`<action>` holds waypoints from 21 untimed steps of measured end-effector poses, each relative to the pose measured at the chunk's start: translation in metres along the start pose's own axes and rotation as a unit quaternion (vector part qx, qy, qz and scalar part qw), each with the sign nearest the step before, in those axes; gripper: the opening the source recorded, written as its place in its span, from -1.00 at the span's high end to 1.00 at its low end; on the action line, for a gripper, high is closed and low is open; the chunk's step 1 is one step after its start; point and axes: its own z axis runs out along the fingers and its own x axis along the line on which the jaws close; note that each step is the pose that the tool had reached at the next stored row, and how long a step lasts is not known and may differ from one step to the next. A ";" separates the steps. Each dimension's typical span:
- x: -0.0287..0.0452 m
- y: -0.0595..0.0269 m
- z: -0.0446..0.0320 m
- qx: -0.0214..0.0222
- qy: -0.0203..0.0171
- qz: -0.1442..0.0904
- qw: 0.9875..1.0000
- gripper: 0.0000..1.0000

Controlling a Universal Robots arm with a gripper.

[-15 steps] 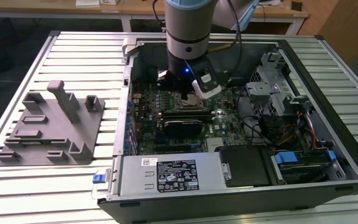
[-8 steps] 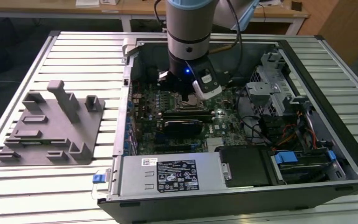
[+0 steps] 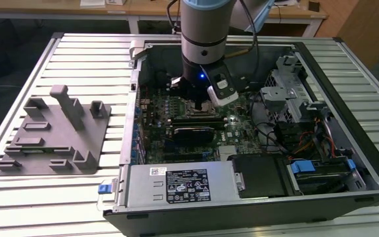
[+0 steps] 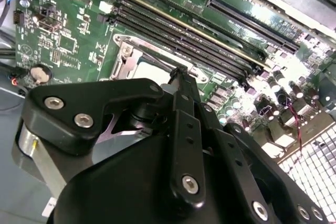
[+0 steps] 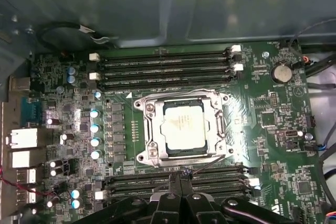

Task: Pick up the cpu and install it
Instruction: 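Install the second cpu locking lever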

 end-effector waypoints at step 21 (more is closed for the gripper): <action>0.0113 -0.0090 0.0190 0.001 0.006 0.001 1.000 0.79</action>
